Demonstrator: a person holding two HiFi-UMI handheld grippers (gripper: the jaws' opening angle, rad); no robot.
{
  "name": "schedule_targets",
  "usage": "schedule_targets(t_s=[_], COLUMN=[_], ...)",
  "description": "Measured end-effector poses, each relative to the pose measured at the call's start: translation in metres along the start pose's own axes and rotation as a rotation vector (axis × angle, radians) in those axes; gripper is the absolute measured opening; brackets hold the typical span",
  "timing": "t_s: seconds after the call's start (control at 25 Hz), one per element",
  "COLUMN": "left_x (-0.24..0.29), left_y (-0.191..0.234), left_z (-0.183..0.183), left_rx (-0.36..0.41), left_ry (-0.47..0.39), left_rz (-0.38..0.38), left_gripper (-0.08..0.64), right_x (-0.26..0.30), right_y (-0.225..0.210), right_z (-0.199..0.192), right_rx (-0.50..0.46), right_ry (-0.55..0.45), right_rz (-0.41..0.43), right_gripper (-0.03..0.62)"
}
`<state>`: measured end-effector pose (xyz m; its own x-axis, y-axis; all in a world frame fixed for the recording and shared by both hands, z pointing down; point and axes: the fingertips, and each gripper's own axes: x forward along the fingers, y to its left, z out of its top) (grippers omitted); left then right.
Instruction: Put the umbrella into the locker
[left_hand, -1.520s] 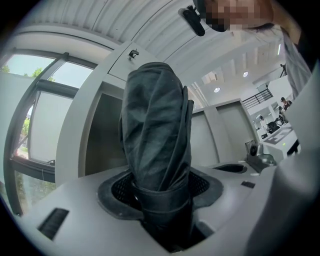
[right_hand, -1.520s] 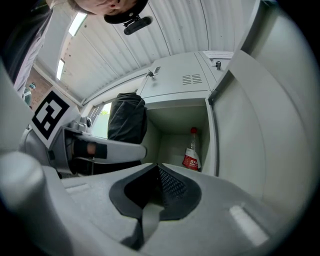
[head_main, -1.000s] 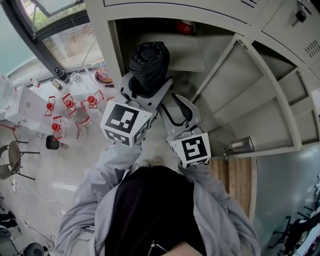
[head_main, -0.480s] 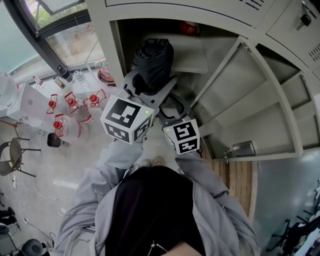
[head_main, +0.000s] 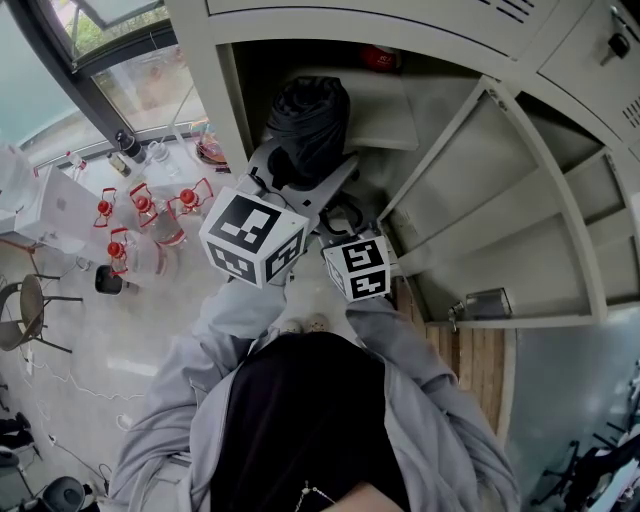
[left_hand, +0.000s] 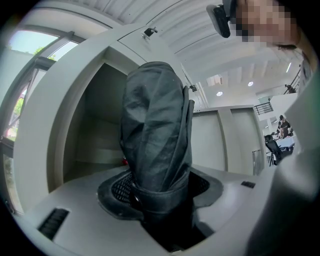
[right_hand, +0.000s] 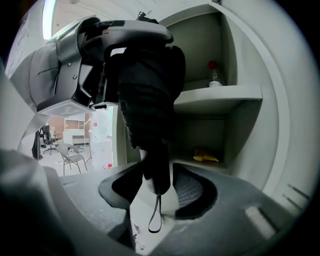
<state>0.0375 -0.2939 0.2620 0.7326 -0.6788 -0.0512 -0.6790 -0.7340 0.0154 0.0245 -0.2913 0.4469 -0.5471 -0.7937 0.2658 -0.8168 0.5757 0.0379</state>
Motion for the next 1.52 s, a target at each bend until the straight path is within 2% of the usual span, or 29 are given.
schedule_targets(t_s=[0.08, 0.28, 0.48, 0.68, 0.96, 1.24, 1.52], left_x=[0.001, 0.001, 0.003, 0.008, 0.007, 0.005, 0.008], left_y=[0.000, 0.003, 0.008, 0.004, 0.001, 0.004, 0.010], left_z=[0.000, 0.002, 0.003, 0.001, 0.011, 0.009, 0.000], left_rx=[0.002, -0.008, 0.003, 0.028, 0.104, 0.121, 0.161], left_ry=[0.000, -0.005, -0.017, -0.010, -0.045, -0.056, -0.019], left_rz=[-0.003, 0.004, 0.024, 0.009, 0.018, 0.034, 0.070], left_gripper=[0.236, 0.242, 0.249, 0.261, 0.285, 0.311, 0.325], right_x=[0.001, -0.002, -0.009, -0.017, -0.027, -0.032, -0.032], right_y=[0.001, 0.007, 0.023, 0.033, 0.031, 0.031, 0.040], right_z=[0.000, 0.000, 0.002, 0.002, 0.012, 0.014, 0.011], right_rx=[-0.010, -0.020, 0.065, 0.156, 0.176, 0.199, 0.282], right_ry=[0.001, 0.015, 0.031, 0.056, 0.058, 0.049, 0.021], right_rz=[0.004, 0.007, 0.065, 0.111, 0.111, 0.106, 0.128], right_gripper=[0.170, 0.158, 0.155, 0.155, 0.155, 0.155, 0.153])
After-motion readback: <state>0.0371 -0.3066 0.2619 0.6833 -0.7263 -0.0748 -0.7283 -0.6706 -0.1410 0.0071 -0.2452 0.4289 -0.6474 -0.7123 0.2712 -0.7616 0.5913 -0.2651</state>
